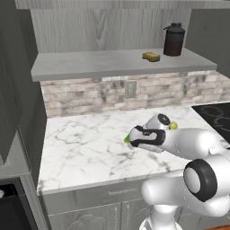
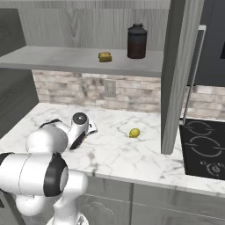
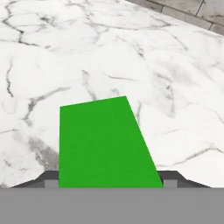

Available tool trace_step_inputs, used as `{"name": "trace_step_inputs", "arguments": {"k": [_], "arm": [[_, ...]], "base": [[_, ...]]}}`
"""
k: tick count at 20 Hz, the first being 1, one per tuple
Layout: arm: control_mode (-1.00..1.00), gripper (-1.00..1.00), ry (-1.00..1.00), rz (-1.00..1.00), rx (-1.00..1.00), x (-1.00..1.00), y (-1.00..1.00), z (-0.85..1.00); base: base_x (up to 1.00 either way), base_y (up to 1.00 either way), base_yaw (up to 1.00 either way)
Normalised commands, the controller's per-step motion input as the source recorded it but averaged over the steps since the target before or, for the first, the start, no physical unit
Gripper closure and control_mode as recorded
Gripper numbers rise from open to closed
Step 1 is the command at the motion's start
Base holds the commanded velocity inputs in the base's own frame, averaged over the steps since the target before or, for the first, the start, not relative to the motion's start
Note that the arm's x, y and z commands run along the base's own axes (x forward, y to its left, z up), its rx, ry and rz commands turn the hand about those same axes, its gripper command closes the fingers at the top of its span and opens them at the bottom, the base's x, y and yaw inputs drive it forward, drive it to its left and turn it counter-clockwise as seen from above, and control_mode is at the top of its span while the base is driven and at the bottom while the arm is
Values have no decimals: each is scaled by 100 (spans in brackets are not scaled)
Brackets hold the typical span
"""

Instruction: Pick the sponge and sponge from the cabinet and place them on the counter.

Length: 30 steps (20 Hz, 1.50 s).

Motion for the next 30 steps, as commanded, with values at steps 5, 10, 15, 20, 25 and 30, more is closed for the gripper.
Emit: {"name": "trace_step_inputs", "arguments": {"k": [5,10,15,20,25,30], "arm": [[-100,100,0,0,-2,8,4,-33],[-100,100,0,0,-1,0,0,-1],[-100,100,0,0,0,0,0,0],[-100,-100,0,0,0,0,0,0],[-100,-100,5,-2,0,3,0,19],[-100,-100,5,-4,0,-9,-7,44]], "base": [[0,0,0],[0,0,0],[0,0,0],[0,0,0],[0,0,0],[0,0,0]]}}
